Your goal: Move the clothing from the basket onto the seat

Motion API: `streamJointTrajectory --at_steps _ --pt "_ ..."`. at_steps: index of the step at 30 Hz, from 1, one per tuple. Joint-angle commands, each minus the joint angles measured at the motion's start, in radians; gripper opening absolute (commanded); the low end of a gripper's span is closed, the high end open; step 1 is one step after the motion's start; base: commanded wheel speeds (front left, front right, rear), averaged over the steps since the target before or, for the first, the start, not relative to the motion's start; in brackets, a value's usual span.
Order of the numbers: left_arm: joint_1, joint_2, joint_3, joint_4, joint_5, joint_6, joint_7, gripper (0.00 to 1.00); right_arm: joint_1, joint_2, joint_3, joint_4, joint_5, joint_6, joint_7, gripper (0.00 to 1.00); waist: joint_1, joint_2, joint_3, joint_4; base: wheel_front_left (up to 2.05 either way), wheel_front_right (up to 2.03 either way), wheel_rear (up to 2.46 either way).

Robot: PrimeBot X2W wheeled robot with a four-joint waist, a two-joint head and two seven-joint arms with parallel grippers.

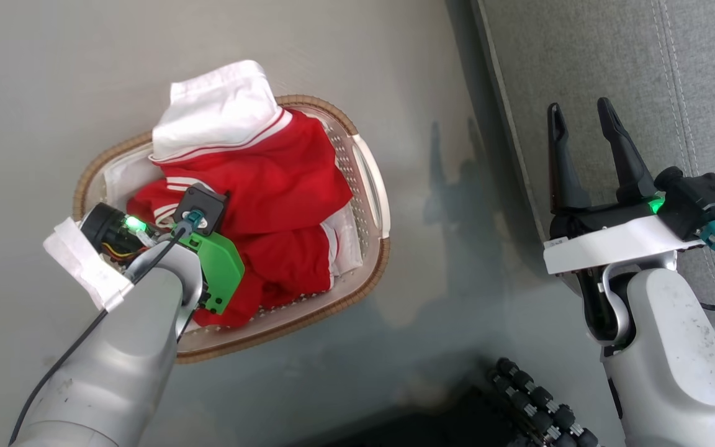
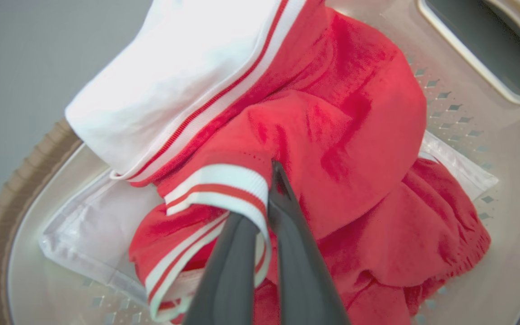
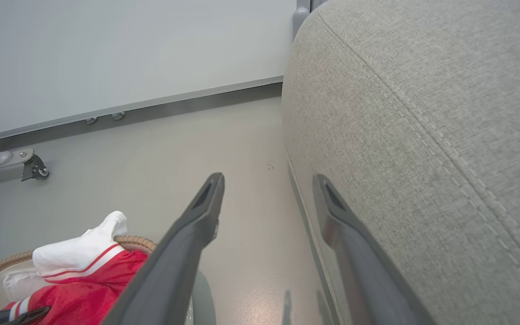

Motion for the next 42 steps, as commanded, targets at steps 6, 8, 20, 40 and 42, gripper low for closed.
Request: streamJointTrajectory --at_steps 6,8,20,40,42 --pt "0.045 -0.003 -0.051 -0.055 -0.034 -0.003 -0.066 0.00 0.038 -0.004 -0.017 0.022 -0.040 0.000 -0.005 1.00 -0.0001 0.0000 -0.121 0.063 0.00 0.00 0.00" --pt "0.060 -0.006 -0.064 -0.087 -0.041 -0.003 -0.078 0.00 0.052 -0.004 -0.027 0.033 -0.053 0.000 -0.005 1.00 -0.0001 0.0000 -0.166 0.082 0.00 0.00 0.00" --pt "0.138 0.041 -0.114 -0.351 -0.080 -0.003 -0.092 0.00 0.212 -0.004 -0.065 0.095 -0.137 0.000 -0.005 1.00 -0.0001 0.0000 -0.524 0.186 0.00 0.00 0.00" --pt "-0.125 0.256 -0.276 -0.737 -0.182 0.000 0.090 0.00 0.362 -0.004 -0.017 0.128 -0.142 0.000 -0.005 1.00 -0.0001 0.0000 -0.812 0.179 0.00 0.00 0.00" --pt "-0.158 0.262 -0.275 -0.749 -0.191 0.000 0.096 0.00 0.349 -0.004 -0.007 0.122 -0.149 0.000 -0.005 1.00 -0.0001 0.0000 -0.815 0.177 0.00 0.00 0.00"
